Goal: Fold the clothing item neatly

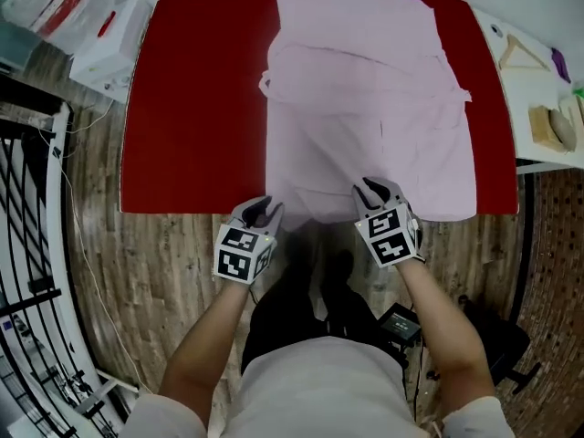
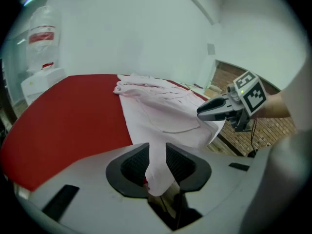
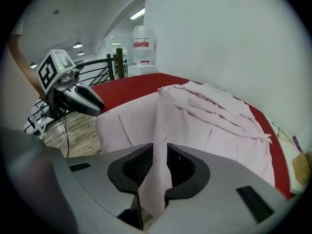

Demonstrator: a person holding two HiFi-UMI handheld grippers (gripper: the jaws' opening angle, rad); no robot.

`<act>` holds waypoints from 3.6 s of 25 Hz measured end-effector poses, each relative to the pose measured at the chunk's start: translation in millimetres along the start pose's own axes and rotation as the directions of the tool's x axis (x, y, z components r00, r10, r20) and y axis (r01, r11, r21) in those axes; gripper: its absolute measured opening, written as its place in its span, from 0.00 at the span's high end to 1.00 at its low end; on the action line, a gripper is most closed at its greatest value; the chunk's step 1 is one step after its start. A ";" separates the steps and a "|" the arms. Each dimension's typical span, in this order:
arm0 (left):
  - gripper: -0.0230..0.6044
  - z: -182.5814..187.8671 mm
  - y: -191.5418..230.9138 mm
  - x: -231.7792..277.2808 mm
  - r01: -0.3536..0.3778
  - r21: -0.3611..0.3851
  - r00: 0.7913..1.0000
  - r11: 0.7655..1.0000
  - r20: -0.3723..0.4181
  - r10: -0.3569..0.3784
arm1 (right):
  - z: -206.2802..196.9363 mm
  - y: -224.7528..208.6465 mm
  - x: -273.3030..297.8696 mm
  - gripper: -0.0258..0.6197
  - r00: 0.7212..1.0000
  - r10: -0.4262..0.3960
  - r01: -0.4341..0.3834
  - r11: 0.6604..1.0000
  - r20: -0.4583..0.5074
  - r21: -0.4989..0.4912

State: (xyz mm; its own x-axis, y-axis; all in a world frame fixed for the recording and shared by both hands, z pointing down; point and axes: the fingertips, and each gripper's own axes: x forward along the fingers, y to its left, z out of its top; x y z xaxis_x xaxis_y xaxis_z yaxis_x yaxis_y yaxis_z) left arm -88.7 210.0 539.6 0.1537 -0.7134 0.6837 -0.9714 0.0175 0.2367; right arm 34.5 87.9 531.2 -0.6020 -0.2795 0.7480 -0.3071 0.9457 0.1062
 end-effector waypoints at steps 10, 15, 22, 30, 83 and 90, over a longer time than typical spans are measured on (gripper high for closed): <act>0.82 -50.4 9.9 0.5 -0.246 -0.294 0.966 0.924 0.009 0.260 | -1.5 5.0 15.6 0.82 0.999 0.043 -0.042 0.991 0.002 -0.126; 0.80 -64.3 9.4 -2.9 -0.271 -0.384 0.955 0.882 0.009 0.298 | -7.6 4.0 14.9 0.83 0.999 0.048 -0.048 0.989 -0.004 -0.139; 0.80 -64.3 6.7 18.6 -0.164 -0.489 0.971 0.857 0.073 0.227 | -14.5 5.0 19.8 0.83 0.999 0.044 -0.046 0.986 -0.016 -0.159; 0.96 -76.7 19.9 -1.1 -0.100 -0.518 0.971 0.849 0.136 0.197 | -19.6 -7.8 19.2 0.82 0.996 0.085 -0.085 0.995 -0.015 -0.045; 0.96 -88.5 -29.6 -28.7 0.157 -0.385 0.963 0.910 0.266 -0.053 | -113.1 -161.4 -105.7 0.91 0.962 -0.225 0.183 0.952 0.156 0.244; 0.96 -100.5 -26.6 -26.6 0.153 -0.399 0.971 0.904 0.230 -0.063 | -160.8 -136.7 -124.8 0.91 0.975 -0.168 0.097 0.910 0.144 0.402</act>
State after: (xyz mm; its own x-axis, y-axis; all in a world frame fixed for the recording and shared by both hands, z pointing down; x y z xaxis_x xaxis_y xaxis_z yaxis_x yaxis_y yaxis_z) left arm -48.8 298.9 584.5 0.1691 -0.8551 0.4901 -0.7823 0.1860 0.5945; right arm 270.2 20.2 528.7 -0.6421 -0.4550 0.6170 -0.6343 0.7673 -0.0942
